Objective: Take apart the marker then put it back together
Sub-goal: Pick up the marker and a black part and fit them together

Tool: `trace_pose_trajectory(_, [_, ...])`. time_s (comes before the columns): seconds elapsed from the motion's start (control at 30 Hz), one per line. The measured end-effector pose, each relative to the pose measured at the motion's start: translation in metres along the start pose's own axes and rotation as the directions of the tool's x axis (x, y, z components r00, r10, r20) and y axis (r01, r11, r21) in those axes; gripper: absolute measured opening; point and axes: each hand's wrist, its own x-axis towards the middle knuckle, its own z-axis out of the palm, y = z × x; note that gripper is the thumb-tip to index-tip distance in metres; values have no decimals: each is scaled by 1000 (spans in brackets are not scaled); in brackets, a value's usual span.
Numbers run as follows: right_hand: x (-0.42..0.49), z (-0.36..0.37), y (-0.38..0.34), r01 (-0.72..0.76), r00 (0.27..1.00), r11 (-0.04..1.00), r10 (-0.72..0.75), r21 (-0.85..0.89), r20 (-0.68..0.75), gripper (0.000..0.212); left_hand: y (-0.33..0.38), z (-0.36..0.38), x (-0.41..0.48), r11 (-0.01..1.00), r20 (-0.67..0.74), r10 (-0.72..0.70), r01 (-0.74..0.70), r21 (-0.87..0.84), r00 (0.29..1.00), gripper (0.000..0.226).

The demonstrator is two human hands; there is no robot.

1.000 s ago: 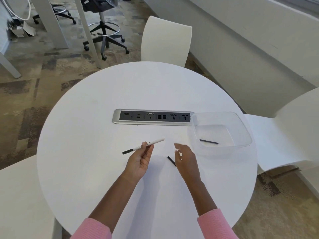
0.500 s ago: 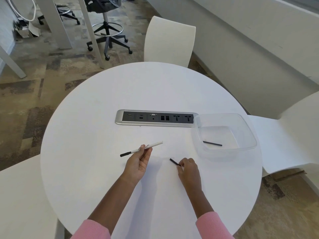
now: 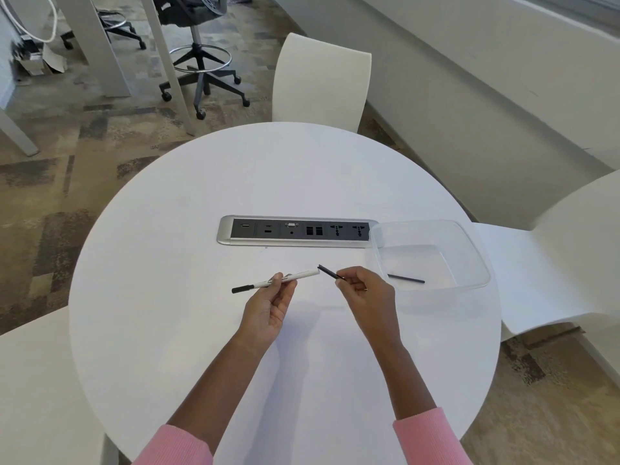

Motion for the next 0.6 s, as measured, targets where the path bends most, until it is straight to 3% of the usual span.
trace_pose_trajectory(0.37, [-4,-2,-3,48,999,999,-48,9,2,13,3,1,-5,1000,1,8,-8,-10,1000,13])
trace_pose_trajectory(0.6, [-3,-7,-2,177,984,978,-177,-112,16,15,5,-1,-5,997,46,53,-56,52,997,13])
